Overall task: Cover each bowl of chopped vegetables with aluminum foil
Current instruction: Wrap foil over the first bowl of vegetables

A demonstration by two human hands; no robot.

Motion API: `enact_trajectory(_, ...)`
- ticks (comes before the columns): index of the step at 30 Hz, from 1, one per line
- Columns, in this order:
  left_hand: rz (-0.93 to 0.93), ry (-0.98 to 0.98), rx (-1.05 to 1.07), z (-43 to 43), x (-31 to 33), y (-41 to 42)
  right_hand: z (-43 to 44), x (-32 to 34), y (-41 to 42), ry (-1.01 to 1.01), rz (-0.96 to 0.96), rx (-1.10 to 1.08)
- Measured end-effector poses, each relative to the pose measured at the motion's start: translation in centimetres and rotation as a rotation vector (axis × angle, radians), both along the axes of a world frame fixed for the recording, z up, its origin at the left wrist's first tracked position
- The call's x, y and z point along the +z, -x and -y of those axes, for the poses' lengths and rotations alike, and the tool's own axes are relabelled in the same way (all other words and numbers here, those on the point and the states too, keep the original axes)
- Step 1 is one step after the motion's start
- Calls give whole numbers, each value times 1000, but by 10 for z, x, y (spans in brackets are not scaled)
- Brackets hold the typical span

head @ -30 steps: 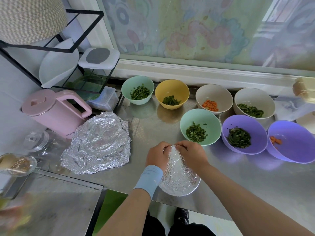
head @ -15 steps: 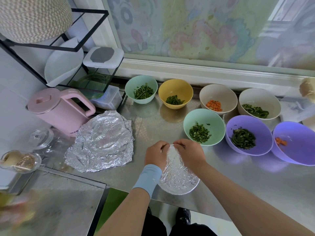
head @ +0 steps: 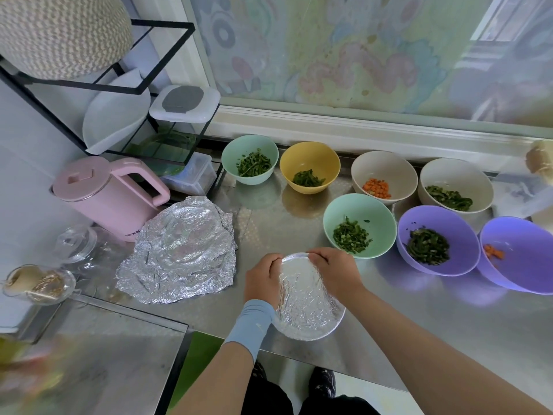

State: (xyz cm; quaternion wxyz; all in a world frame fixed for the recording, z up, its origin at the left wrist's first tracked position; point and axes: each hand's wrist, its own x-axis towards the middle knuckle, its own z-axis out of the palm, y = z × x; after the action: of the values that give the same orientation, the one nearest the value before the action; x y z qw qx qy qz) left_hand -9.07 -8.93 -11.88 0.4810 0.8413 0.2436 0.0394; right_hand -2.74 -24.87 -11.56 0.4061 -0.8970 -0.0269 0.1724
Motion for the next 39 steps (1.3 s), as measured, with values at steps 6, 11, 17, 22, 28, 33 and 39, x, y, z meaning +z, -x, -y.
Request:
enact_trajectory(6, -60, -92, -98, 2, 7, -1, 2, 7, 3, 36, -22, 62)
enact_trajectory(11, -29, -457, -551, 12, 12, -17, 1, 10, 23, 82, 143, 106)
enact_trajectory(17, 15, -589, -642, 15, 2, -18, 11, 1, 36, -137, -80, -131)
enact_trajectory(22, -86, -405, -562, 16, 11, -25, 9, 1, 38, -244, -157, -243)
enact_trajectory(28, -169, 199, -104, -2, 14, -1, 7, 3, 39, -370, -221, -354)
enact_trajectory(33, -116, 556, 184, 6, 17, 14, 3, -2, 41, -390, -225, -369)
enact_trajectory(39, -245, 728, 163, -6, 10, 6, 2, -7, 46, -432, -247, -433)
